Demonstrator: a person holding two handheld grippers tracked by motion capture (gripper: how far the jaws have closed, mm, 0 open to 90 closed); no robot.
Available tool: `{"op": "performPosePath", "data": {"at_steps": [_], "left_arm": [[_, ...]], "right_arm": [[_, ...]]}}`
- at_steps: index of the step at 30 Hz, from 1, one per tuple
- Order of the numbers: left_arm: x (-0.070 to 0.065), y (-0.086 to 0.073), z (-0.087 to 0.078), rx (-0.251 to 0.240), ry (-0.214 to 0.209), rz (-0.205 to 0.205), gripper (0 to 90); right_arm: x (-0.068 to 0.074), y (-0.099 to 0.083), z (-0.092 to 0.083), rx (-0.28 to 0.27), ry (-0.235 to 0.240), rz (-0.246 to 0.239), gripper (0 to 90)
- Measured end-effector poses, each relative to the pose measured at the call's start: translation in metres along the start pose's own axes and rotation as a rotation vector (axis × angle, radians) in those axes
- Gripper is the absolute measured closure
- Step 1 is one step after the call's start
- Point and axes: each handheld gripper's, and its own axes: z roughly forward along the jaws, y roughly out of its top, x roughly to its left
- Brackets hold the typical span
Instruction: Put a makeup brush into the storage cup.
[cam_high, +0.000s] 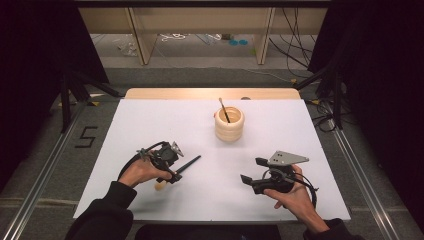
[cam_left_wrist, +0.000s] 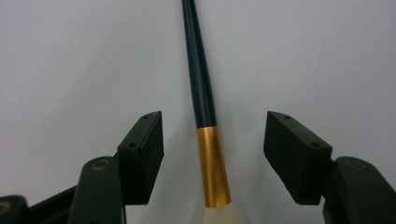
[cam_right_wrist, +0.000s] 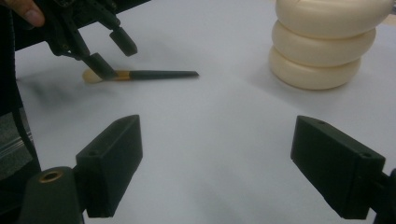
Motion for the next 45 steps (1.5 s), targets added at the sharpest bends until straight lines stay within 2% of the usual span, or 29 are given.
{"op": "performPosePath", "data": {"at_steps": [1,2,5,6,7,16,21,31,38,45], "left_arm": [[0.001,0.001,0.001,0.002,0.002,0.016,38.6],[0.001,0.002,0.002,0.010,-0.001,0.012,40.1],[0.002,0.003,0.003,0.024,-0.005,-0.004,42.0],[0.002,0.004,0.005,0.020,-0.007,-0.015,42.9],[0.003,0.004,0.005,0.031,-0.010,-0.007,44.0],[0.006,0.007,0.013,0.075,-0.045,-0.016,53.2],[0.009,0.008,0.016,0.105,-0.043,-0.006,58.5],[0.012,0.012,0.018,0.154,-0.068,0.006,67.8],[0.017,0.013,0.019,0.165,-0.090,-0.029,72.6],[0.022,0.013,0.019,0.172,-0.112,-0.041,76.0]], "right_arm": [[0.000,0.000,0.000,0.002,0.005,-0.001,17.4],[-0.001,-0.001,0.001,0.001,0.002,-0.018,17.4],[0.000,0.000,0.001,0.002,0.005,-0.002,17.4],[0.000,0.000,0.001,-0.001,0.003,-0.012,17.5],[0.000,0.000,0.001,0.002,0.004,-0.014,17.5],[-0.001,0.000,0.002,0.005,0.008,-0.012,17.7],[-0.001,0.000,0.002,0.004,0.011,-0.016,17.7],[0.000,0.000,0.003,0.002,0.015,-0.018,17.7],[0.000,0.000,0.002,0.006,0.015,-0.018,17.9],[0.000,0.000,0.002,0.006,0.018,-0.019,18.0]]}}
